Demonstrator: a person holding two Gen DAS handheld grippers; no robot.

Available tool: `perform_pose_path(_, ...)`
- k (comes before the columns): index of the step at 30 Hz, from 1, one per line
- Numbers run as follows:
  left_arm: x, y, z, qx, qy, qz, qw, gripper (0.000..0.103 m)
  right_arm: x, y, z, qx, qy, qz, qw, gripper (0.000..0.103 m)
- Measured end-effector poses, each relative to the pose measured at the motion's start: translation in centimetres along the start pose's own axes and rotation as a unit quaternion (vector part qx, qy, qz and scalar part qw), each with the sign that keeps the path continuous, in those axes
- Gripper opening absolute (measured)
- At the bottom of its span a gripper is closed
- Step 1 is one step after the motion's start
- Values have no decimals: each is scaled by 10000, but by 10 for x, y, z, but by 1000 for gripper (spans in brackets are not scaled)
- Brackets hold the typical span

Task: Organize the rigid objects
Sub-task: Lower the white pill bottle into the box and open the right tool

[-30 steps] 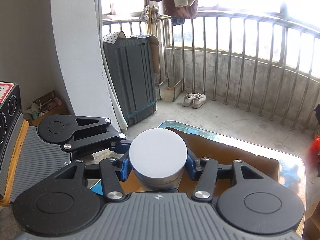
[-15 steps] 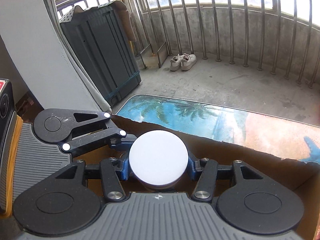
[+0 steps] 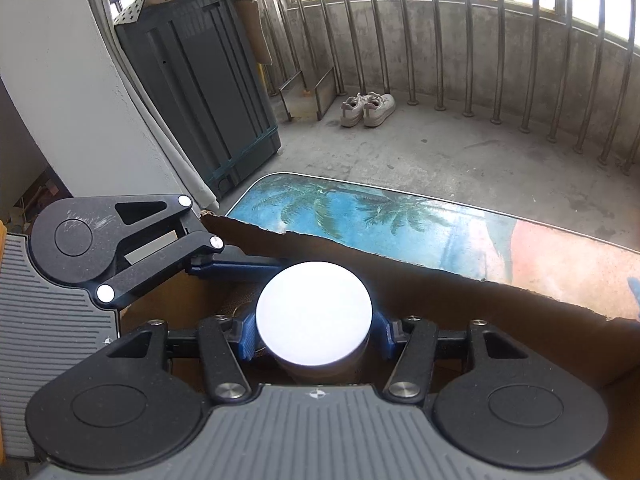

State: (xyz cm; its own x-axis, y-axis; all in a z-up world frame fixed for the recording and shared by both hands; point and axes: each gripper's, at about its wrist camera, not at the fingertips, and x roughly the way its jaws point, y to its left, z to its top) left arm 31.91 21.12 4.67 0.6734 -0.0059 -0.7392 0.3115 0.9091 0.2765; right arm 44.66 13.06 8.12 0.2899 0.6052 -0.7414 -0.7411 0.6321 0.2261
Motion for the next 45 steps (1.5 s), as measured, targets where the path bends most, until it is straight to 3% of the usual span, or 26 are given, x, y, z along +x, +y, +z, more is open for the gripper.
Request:
perform_pose_path(2,-5,1,1,-53,-99,45,9999,70,-2,2,1,-26,-34,-26,10000,69)
perform_pose_path(5,-7,2,5,-120,-164,51,9998,57,-5,2,4,68,-101,76,9999,69)
perform_pose_path(7,-4,3,7,-197,-121,78,9997,56,-8,-1,5,212,-83,118,9997,69)
perform_pose_path(12,-5,-13,3,375,-303,299,9984,57,-19,-12,2,551,-267,446,9971,69)
perform_pose_path(15,-5,-22,1,618,-415,412,9964,57,-25,-10,0,462,-281,359,9979,69)
perform_pose_path(19,-2,-23,2,581,-418,640,9954,61,-32,-9,-2,471,-280,300,9980,69)
perform_pose_path(22,-4,-25,1,604,-412,923,9930,76,-39,-12,-7,549,-317,259,9977,69)
perform_pose_path(27,-25,-35,-5,475,-455,1047,9923,82,-60,-13,-16,649,-447,171,9967,69)
perform_pose_path(30,-57,-47,-17,368,-561,1150,9911,82,-86,-13,-25,746,-623,88,9952,69)
perform_pose_path(32,-91,-55,-26,104,-710,1039,9920,82,-113,-11,-34,749,-776,74,9941,69)
perform_pose_path(35,-150,-84,-50,-108,-1293,675,9892,82,-161,-4,-54,502,-1022,-18,9935,71)
perform_pose_path(38,-181,-116,-78,-405,-1597,216,9861,82,-202,4,-84,469,-1265,-142,9908,74)
perform_pose_path(42,-175,-161,-110,-971,-1712,-629,9784,80,-236,6,-132,812,-1483,-110,9855,75)
perform_pose_path(45,-157,-189,-124,-1137,-1676,-786,9761,77,-235,8,-166,780,-1363,-232,9873,75)
